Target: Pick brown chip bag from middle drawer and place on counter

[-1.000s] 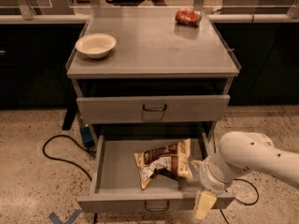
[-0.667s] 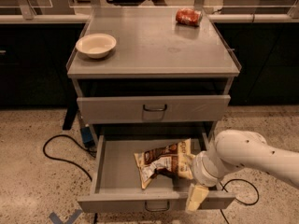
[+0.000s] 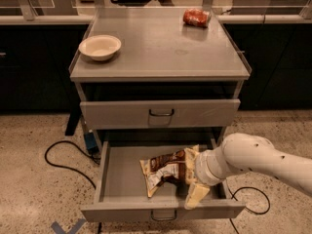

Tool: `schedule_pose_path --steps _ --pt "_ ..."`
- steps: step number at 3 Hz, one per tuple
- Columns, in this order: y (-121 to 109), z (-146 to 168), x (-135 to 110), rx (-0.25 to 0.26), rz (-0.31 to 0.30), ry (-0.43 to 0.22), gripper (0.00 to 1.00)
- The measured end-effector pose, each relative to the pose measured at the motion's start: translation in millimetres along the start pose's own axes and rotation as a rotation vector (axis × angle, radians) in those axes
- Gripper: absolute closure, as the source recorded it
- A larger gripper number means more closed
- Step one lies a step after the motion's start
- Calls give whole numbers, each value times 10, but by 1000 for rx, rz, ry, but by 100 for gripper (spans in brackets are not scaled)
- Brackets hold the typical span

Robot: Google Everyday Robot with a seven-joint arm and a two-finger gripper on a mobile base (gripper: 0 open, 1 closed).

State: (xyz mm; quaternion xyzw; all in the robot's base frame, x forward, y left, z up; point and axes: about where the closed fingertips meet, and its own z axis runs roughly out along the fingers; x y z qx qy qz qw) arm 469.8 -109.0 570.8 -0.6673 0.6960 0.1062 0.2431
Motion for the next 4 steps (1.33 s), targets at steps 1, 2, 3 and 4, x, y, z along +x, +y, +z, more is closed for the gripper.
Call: schedule_pose_path --steps 1,2,3,4 --pt "-156 160 6 -8 8 21 0" --pt "-715 490 25 6 63 16 0" --pt "-710 493 26 5 63 16 0" --pt "-701 816 80 -33 73 40 0"
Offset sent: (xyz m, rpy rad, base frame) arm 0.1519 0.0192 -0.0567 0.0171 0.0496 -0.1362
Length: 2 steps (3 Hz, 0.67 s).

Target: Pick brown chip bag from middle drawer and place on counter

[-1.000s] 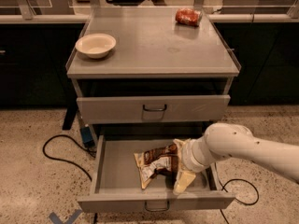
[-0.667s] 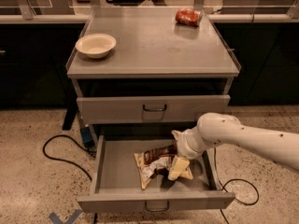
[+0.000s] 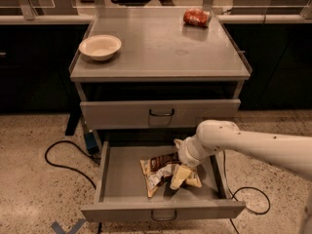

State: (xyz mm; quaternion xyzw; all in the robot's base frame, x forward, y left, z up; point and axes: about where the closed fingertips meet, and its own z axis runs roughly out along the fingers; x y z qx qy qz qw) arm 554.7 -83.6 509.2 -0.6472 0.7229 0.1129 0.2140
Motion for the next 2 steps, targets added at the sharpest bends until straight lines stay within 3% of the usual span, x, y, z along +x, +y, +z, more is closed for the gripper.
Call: schedule_pose_path --steps 1,2 --pt "-37 700 99 -67 52 -2 0" --pt "-39 698 98 -67 51 -2 0"
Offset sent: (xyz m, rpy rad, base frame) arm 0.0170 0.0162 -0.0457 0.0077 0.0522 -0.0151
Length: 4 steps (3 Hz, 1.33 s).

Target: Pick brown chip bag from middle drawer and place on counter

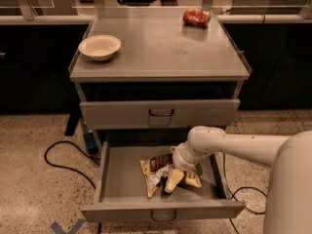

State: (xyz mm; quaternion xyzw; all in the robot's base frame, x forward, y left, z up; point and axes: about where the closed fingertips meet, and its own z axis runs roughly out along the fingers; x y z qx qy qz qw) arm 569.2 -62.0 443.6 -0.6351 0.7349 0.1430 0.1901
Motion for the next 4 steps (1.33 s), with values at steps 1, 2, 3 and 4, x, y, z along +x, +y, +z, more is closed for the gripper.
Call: schedule_pose_path --steps 1,2,3,4 --pt "5 112 30 -12 1 26 0" --pt "-15 456 165 -67 36 31 0" --pt "15 541 198 -78 44 29 0" --pt "15 541 198 -78 44 29 18"
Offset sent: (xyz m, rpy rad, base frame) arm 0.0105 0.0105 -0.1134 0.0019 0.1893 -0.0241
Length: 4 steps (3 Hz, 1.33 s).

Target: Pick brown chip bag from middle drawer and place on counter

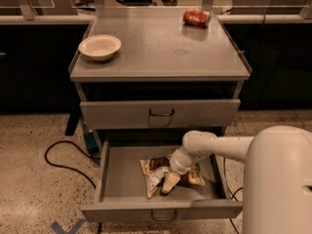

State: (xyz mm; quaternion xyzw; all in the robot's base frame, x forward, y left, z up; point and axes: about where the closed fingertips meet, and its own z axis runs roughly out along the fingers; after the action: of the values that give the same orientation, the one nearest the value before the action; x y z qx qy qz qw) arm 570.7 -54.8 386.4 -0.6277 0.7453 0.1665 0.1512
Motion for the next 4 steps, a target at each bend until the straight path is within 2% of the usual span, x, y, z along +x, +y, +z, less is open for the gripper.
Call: schedule_pose_path --steps 3,4 --pt "1 1 0 0 0 0 89" --pt "84 -105 -44 11 -3 19 100"
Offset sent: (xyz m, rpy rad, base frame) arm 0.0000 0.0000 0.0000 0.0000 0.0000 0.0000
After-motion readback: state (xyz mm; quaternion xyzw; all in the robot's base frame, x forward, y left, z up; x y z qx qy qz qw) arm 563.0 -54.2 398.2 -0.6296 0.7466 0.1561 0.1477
